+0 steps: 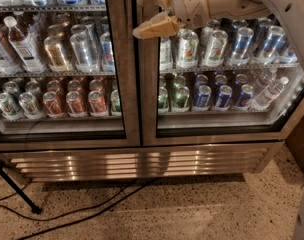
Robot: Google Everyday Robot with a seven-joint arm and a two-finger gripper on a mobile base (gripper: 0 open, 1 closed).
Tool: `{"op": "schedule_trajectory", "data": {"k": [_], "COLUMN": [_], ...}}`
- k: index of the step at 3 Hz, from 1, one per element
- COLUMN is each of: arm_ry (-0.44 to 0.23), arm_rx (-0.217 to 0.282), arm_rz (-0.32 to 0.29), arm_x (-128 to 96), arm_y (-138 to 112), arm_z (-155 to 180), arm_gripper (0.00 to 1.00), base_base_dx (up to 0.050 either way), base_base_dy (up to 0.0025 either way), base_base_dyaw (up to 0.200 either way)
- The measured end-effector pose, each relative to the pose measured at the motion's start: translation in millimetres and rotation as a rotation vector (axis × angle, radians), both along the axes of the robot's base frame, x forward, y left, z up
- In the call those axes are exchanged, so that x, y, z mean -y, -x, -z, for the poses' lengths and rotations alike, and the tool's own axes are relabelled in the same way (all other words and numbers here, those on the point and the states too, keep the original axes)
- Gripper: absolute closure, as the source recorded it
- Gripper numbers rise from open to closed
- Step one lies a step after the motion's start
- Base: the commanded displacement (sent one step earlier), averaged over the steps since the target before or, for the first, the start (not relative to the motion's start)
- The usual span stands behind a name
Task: Open right fridge door
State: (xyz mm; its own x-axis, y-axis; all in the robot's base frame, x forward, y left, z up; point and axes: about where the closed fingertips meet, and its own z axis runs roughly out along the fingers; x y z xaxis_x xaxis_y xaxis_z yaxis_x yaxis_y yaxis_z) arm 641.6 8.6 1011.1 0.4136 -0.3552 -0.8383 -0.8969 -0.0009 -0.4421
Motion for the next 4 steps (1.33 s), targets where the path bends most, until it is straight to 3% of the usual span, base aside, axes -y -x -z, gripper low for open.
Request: {"op": "schedule_trajectory", "data": {"k": [2,4], "arm_ry": [0.000,0.000], "arm_rx": [0.000,0.000], "arm_rz": [0.000,0.000], "arm_x": [0.0,2.6], "arm_y": [0.0,-7.7], "arm_z": [0.0,-1.4], "arm_gripper": [0.97,1.00], "base_base_dx": [0.000,0.000], "base_base_dy": [0.00000,0.00000], "base_base_dyaw": [0.000,0.000]}}
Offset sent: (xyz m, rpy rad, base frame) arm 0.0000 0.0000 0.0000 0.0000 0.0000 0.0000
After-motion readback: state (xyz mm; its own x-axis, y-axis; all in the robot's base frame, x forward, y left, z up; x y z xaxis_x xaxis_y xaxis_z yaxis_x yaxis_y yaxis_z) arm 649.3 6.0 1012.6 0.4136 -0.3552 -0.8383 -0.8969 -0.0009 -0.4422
